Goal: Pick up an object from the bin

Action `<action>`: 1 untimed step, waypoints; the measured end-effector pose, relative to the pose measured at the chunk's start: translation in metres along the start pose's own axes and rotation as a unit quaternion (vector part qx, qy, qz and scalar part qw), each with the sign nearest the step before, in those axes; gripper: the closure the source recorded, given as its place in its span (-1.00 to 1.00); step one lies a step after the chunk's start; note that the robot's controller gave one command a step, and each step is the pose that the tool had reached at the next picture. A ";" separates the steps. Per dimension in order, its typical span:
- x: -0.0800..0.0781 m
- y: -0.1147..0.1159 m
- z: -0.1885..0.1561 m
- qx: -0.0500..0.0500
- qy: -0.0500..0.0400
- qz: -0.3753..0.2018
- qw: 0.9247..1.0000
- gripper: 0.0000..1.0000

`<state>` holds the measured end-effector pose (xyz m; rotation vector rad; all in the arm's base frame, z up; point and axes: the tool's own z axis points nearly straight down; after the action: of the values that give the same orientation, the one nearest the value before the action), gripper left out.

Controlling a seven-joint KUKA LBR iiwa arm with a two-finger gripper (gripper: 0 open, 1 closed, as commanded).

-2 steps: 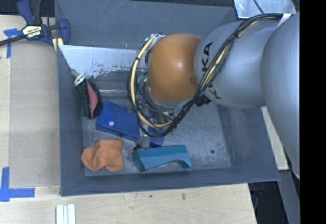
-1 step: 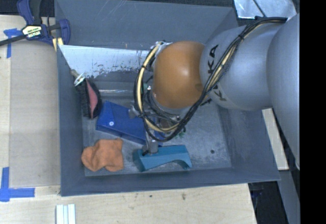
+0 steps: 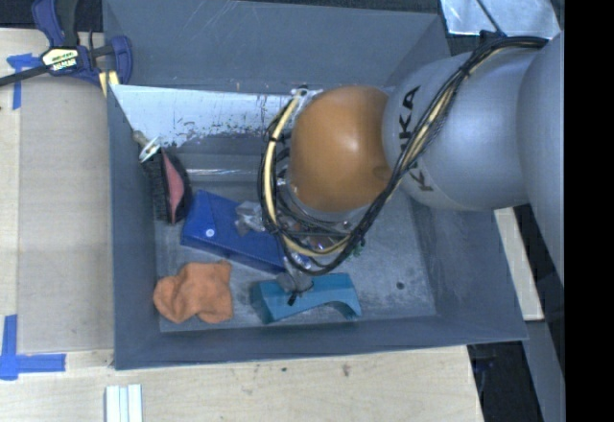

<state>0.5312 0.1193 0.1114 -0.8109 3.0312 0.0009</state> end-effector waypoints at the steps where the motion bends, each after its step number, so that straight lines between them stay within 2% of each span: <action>1: 0.004 -0.010 0.010 0.001 0.000 0.028 1.000 1.00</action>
Offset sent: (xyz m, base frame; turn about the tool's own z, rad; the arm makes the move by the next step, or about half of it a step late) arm 0.0000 0.0000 0.0000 0.0000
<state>0.5332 0.1084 0.1009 -0.7258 3.0517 -0.0005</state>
